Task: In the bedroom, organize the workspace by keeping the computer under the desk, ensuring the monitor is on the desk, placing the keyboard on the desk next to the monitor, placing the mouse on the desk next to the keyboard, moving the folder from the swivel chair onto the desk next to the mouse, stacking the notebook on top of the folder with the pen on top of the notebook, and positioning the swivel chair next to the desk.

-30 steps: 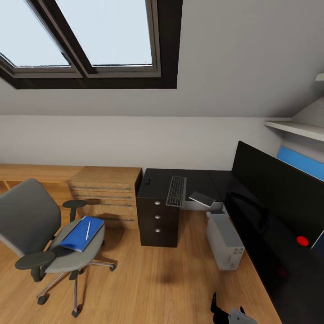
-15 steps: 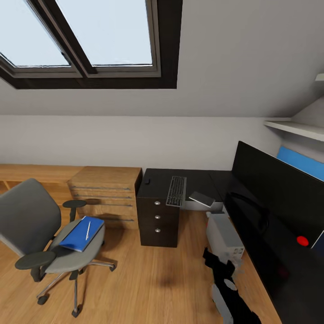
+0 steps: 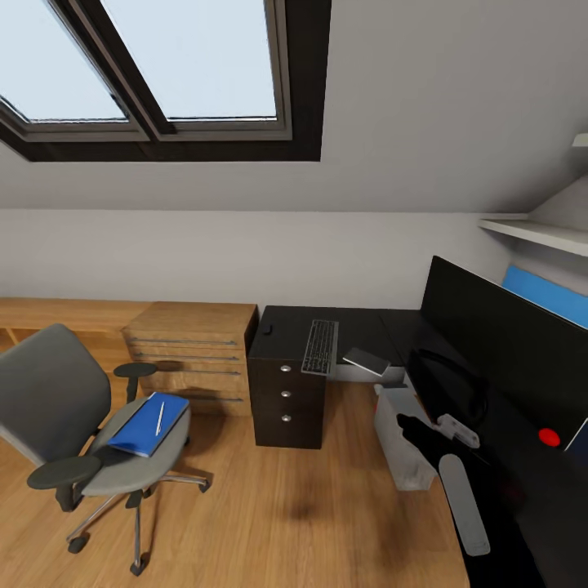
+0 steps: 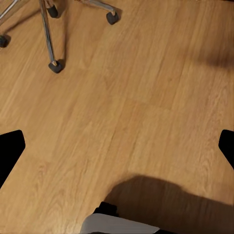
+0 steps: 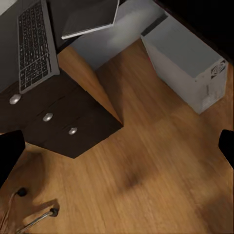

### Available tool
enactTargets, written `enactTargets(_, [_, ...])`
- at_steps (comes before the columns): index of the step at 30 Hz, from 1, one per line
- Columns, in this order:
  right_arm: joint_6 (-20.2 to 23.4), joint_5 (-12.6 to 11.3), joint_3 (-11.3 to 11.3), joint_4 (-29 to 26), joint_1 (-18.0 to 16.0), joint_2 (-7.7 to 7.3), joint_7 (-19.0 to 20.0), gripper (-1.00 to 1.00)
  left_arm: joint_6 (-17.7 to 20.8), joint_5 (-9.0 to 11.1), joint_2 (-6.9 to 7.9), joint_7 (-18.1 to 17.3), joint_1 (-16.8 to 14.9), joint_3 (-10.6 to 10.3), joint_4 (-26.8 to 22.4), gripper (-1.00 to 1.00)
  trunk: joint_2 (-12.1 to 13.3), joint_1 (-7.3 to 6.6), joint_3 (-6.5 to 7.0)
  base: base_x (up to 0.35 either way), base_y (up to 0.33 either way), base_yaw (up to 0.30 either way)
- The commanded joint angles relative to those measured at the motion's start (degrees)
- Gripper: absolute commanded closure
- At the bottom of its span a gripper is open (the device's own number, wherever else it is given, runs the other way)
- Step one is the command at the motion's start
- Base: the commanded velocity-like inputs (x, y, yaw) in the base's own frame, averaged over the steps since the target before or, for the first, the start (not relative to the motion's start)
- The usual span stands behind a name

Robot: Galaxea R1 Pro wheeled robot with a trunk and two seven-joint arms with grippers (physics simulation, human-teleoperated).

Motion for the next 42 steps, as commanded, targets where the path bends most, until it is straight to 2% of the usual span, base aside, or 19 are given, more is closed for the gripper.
enactTargets(1, [0.2, -0.7, -0.1, -0.3, 0.2, -0.37, -0.4, -1.00, -0.3, 0.6, 0.07, 0.4, -0.1, -0.5, 0.0, -1.00, -0.1, 0.04, -0.14, 0.000, 0.000, 0.000])
enactTargets(3, [0.5, -1.1, -0.3, -0.8, 0.6, -1.54, -0.4, -1.00, -0.3, 0.6, 0.08, 0.4, -0.1, -0.5, -0.1, -1.00, -0.1, 0.04, -0.14, 0.000, 0.000, 0.000])
enactTargets(4, [0.7, -1.4, -1.8, -1.2, 1.1, -2.93, -0.3, -1.00, -0.3, 0.6, 0.46, 0.5, -0.1, -0.4, -0.1, -1.00, -0.1, 0.04, -0.14, 0.000, 0.000, -0.144])
enactTargets(10, [0.7, -1.6, -6.4, -1.3, 1.2, -3.05, -0.2, -1.00, -0.3, 0.6, 0.53, 0.4, -0.1, -0.3, -0.1, -1.00, -0.1, 0.04, -0.14, 0.000, 0.000, -0.224])
enactTargets(13, [0.6, -1.9, -7.6, -1.2, 1.2, -2.94, -0.2, -1.00, -0.3, 0.6, 0.53, 0.4, -0.1, -0.3, 0.1, -1.00, -0.1, 0.04, -0.14, 0.000, 0.000, -0.270])
enactTargets(19, [0.7, -2.7, -8.3, -1.2, 1.2, -2.73, -0.2, -1.00, -0.3, 0.6, 0.51, 0.3, -0.1, -0.3, 0.2, -1.00, -0.1, 0.04, -0.22, 0.000, 0.000, -0.262])
enactTargets(26, [0.8, -4.2, -8.5, -1.2, 1.2, -2.70, -0.2, -1.00, -0.3, 0.6, 0.43, 0.3, -0.1, -0.4, 0.3, -1.00, -0.1, 0.04, -0.32, 0.000, 0.000, -0.086])
enactTargets(36, [0.8, -4.7, -8.5, -1.0, 1.2, -2.66, -0.2, -1.00, -0.3, 0.6, 0.38, 0.3, -0.1, -0.4, 0.4, -1.00, -0.1, 0.04, -0.33, 0.000, 0.000, -0.023])
enactTargets(42, [0.8, -4.8, -8.5, -0.9, 1.2, -2.64, -0.1, -1.00, -0.3, 0.7, 0.35, 0.3, -0.1, -0.4, 0.4, -1.00, -0.1, 0.04, -0.34, 0.000, 0.000, -0.205])
